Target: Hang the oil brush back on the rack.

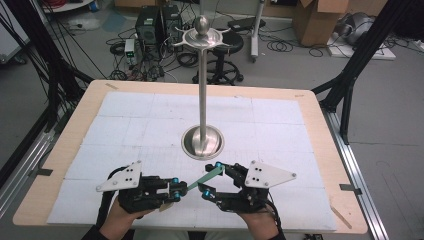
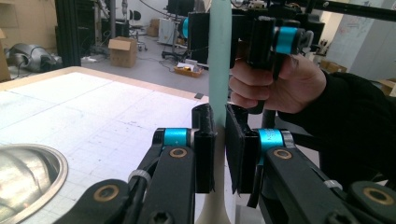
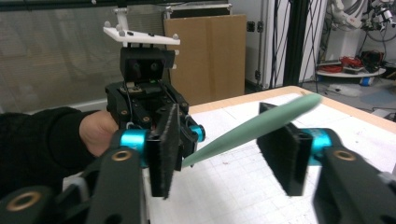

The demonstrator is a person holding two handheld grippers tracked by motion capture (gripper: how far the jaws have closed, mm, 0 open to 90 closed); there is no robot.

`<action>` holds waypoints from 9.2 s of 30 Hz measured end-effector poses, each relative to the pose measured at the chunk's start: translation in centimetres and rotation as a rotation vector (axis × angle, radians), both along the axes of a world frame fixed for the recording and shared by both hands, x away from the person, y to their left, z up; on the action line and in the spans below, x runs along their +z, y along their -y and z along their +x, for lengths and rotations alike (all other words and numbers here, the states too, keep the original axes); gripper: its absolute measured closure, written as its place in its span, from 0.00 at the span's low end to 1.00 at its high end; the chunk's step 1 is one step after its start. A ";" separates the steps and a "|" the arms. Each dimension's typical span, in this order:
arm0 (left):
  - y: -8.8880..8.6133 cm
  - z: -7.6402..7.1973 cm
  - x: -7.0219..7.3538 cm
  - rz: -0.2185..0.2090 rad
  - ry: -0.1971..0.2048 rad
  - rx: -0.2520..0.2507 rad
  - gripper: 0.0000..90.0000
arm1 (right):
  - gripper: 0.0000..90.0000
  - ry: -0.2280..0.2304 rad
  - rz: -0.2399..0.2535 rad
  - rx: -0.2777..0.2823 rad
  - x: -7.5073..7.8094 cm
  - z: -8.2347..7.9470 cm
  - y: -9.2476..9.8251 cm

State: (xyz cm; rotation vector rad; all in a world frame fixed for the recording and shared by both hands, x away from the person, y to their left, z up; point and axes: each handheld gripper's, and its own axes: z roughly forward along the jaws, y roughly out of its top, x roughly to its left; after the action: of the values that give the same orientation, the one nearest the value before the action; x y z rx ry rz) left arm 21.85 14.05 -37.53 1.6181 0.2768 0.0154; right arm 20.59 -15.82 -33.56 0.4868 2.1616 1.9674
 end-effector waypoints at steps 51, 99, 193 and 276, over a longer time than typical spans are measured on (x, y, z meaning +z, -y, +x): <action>0.5 0.0 0.1 0.009 -0.054 -0.109 0.55 | 0.91 -0.050 -0.045 0.194 2.9 0.9 -1.5; 0.2 0.1 -0.2 0.079 -0.025 -0.068 0.93 | 0.44 -0.049 -0.072 0.224 3.4 2.0 -4.0; 1.4 0.6 1.4 0.015 -0.043 -0.097 0.48 | 0.84 -0.079 0.028 0.150 4.0 1.7 -2.3; 0.5 -0.3 0.7 0.114 -0.005 0.322 0.90 | 0.51 -0.020 -0.060 -0.204 2.5 0.0 -5.9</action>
State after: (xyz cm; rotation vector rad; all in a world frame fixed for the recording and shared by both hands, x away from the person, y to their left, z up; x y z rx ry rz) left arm 21.59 13.60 -36.86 1.6712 0.5462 0.2768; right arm 20.56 -9.96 -31.09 0.6896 2.0831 1.7929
